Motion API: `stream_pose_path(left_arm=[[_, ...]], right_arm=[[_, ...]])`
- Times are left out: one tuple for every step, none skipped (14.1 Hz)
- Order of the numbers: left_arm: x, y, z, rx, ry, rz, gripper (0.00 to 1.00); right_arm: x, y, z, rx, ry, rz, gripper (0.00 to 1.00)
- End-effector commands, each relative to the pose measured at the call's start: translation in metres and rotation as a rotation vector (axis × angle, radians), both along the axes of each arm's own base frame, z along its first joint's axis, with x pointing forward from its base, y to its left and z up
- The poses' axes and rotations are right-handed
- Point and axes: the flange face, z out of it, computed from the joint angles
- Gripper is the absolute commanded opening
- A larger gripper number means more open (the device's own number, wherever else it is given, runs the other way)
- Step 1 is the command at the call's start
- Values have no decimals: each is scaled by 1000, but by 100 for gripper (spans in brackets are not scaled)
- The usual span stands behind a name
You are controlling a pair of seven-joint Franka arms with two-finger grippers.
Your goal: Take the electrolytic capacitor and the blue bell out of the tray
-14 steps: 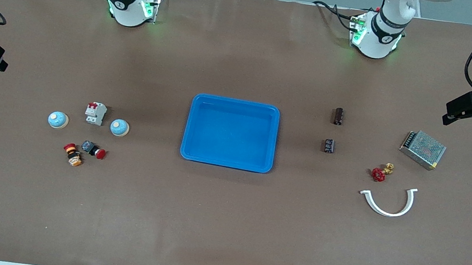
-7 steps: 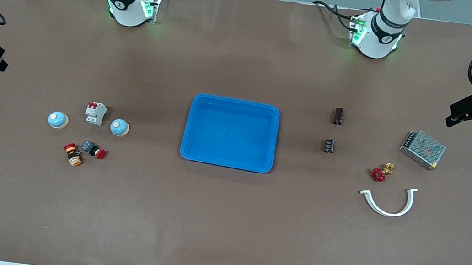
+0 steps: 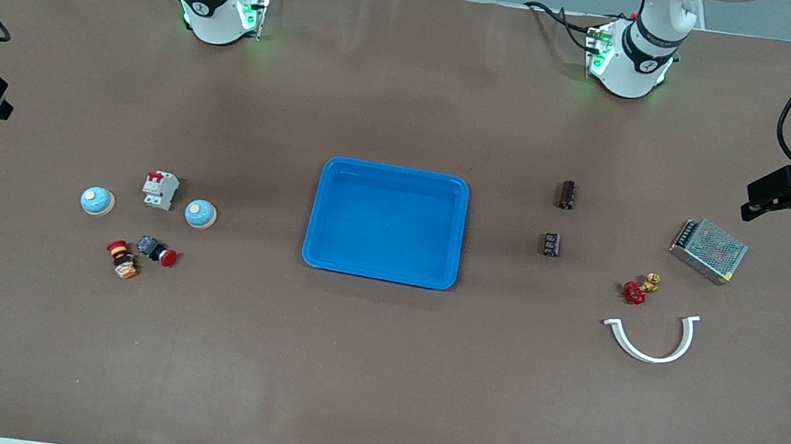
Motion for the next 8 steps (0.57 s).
stream_pose_path(left_arm=[[-1, -1, 9, -7, -24, -22, 100], [0, 2, 18, -8, -43, -16, 100], [1, 6, 20, -10, -47, -10, 100], [2, 6, 19, -15, -46, -9, 100], [3, 5, 18, -19, -44, -9, 100], [3, 5, 18, -22, -43, -3, 100], [3, 5, 18, -22, -44, -4, 100], [3, 5, 17, -22, -42, -1, 100]], right_arm=[[2, 1, 4, 6, 4, -6, 100], [2, 1, 4, 6, 4, -7, 100], [2, 1, 4, 6, 4, -6, 100], [2, 1, 4, 6, 4, -6, 100], [2, 1, 4, 6, 4, -6, 100], [2, 1, 4, 6, 4, -6, 100], [2, 1, 4, 6, 4, -6, 100], [2, 1, 4, 6, 4, -7, 100]])
